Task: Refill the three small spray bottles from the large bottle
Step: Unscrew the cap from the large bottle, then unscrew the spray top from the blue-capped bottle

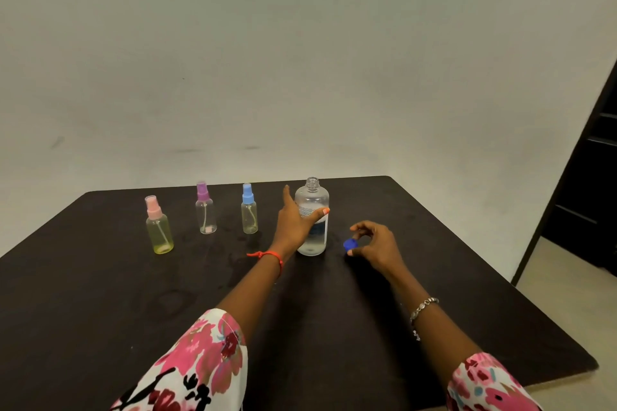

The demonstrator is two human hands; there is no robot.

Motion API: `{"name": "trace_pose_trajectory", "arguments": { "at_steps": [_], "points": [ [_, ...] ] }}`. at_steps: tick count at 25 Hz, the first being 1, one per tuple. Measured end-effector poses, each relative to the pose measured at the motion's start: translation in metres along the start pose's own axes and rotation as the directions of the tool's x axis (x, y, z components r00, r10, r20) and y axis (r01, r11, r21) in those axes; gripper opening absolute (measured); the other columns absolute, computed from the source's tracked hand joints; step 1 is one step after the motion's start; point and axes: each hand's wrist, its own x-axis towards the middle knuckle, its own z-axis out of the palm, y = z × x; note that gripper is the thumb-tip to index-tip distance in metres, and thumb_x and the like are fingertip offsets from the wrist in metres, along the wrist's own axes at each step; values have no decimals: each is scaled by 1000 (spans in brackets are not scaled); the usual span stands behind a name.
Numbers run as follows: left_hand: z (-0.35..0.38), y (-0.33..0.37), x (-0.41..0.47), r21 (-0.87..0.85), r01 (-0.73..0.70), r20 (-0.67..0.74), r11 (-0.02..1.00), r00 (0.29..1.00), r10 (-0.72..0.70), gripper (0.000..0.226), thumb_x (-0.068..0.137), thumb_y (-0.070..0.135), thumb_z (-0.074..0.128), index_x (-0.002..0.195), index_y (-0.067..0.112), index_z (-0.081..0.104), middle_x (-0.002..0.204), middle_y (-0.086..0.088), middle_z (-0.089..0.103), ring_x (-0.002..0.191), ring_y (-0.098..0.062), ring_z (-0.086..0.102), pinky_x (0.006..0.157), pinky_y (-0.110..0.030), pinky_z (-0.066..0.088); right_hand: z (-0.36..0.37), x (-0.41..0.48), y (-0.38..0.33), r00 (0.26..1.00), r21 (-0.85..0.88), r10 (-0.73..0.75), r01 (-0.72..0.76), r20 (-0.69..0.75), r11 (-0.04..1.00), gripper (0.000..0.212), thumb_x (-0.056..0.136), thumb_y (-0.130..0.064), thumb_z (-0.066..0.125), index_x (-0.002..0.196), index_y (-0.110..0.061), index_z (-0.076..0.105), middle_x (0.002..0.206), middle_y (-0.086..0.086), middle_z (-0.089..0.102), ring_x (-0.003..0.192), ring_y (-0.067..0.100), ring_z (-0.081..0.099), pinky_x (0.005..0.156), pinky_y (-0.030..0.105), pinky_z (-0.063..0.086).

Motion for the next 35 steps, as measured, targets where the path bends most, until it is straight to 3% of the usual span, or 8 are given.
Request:
{"name": "trace_pose_trajectory", "arguments": {
  "at_steps": [4, 7, 12, 16, 19, 24, 28, 35],
  "points": [
    [-3, -7, -4, -15, 46, 16, 999, 999, -46, 105, 77, 28, 71, 145, 5, -6, 136, -12, 50, 127, -26, 47, 101, -32, 37, -3, -3, 5, 995, -24, 75, -73, 64, 997, 62, 65, 1, 77, 120, -8, 51, 105, 10, 58, 96, 16, 53, 91, 27, 45],
    [-13, -13, -7, -24, 97, 38, 995, 995, -96, 108, 72, 34, 74, 146, 10, -2, 145, -12, 39, 133, -26, 39, 106, -36, 34, -4, -2, -7, 1000, 29, 30, -30, -7, 999, 74, 65, -10, 80, 129, -12, 43, 113, 2, 50, 106, 15, 47, 89, 27, 39],
    [-45, -25, -16, -53, 51, 7, 997, 999, -50, 76, 78, 22, 70, 139, 11, 26, 143, -7, 36, 134, -24, 34, 106, -33, 31, 2, 1, -81, 855, 202, -285, 400, -433, 894, 26, 80, -6, 64, 105, -9, 58, 96, 6, 56, 79, 12, 52, 65, 19, 43],
    [-75, -45, -20, -80, 26, -142, 996, 989, -38, 48, 80, 2, 60, 123, 11, 41, 132, -12, 44, 112, -20, 46, 93, -28, 43, 36, 7, -147, 764, 152, -492, 593, -418, 791, 20, 80, -2, 61, 100, -4, 58, 91, 6, 51, 69, 9, 47, 58, 10, 40],
    [-85, -53, -13, -91, 90, -214, 992, 971, -107, 57, 81, 5, 63, 131, 8, 36, 136, -8, 43, 119, -19, 44, 94, -25, 39, 80, 22, -163, 860, 139, -463, 496, -212, 857, 26, 81, -4, 61, 107, -2, 55, 102, 15, 53, 74, 13, 49, 64, 16, 41],
    [-89, -74, 7, -85, 211, -177, 974, 958, -223, 76, 80, 9, 66, 142, 5, 23, 149, -12, 32, 137, -26, 32, 112, -38, 30, 133, 53, -144, 978, 25, -195, 193, 81, 981, 44, 82, -13, 64, 119, 3, 45, 124, 20, 48, 114, 30, 48, 89, 32, 41],
    [-86, -84, 20, -79, 211, -147, 974, 964, -221, 74, 82, 10, 64, 143, 6, 22, 149, -12, 32, 138, -26, 31, 111, -37, 31, 159, 66, -128, 986, 23, -124, 122, 109, 992, 35, 79, -14, 69, 104, 4, 54, 112, 22, 56, 104, 32, 55, 82, 33, 45],
    [-77, -81, 19, -144, 118, -215, 982, 965, -148, 51, 84, 2, 59, 132, 5, 41, 129, -12, 54, 119, -24, 52, 89, -25, 44, 162, 64, -125, 981, 62, -114, 105, 157, 992, 24, 82, -15, 66, 95, 4, 60, 99, 22, 64, 85, 24, 60, 69, 25, 45]
  ]
}}
